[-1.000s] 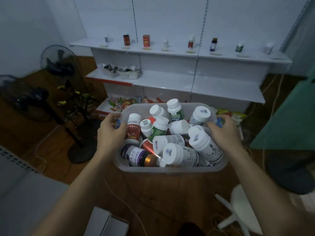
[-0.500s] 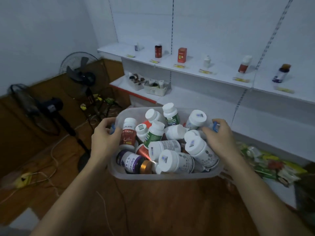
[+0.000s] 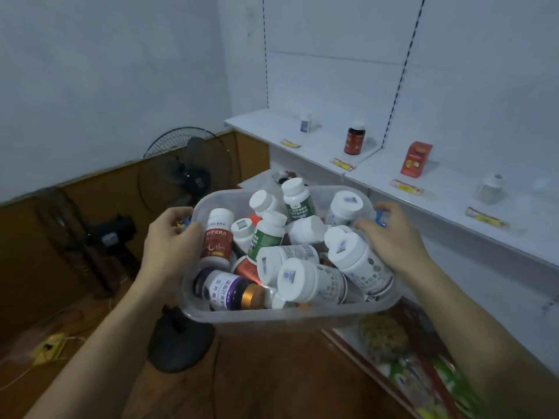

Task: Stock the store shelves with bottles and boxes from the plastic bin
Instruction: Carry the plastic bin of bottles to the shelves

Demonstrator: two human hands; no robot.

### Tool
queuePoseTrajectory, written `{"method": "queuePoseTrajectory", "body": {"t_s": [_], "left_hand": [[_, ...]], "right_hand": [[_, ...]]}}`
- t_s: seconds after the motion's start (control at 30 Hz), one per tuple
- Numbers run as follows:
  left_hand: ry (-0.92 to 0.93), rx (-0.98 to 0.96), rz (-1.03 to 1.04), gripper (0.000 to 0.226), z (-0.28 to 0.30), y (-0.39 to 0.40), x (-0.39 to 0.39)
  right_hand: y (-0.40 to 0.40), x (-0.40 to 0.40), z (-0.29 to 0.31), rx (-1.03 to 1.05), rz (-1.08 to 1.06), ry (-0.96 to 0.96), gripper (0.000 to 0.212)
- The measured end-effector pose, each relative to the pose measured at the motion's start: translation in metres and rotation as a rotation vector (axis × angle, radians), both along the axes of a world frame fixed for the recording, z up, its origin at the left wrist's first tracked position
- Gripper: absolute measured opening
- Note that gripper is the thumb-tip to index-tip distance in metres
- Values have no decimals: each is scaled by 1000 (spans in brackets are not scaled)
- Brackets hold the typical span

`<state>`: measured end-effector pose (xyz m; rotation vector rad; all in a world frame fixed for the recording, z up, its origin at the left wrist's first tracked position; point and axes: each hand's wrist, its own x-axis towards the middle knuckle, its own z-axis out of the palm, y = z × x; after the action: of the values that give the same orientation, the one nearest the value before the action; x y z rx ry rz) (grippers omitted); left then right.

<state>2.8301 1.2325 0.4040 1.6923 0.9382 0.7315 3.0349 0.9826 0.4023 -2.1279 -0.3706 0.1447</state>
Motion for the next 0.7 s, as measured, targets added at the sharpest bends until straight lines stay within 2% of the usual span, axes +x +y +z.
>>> {"method": "queuePoseTrajectory", "body": {"t_s": [0.1,0.27,0.7], "left_hand": [[-11,13,-2,37,21,53,52],[-1,49,29,38,46,129,130],[-26,51,225,35,85,296,337]], "right_hand": [[58,58,17,71,24,-16,41],[134,143,44,67,37,-45,44],[340,388,97,104,248,-97,48]]}}
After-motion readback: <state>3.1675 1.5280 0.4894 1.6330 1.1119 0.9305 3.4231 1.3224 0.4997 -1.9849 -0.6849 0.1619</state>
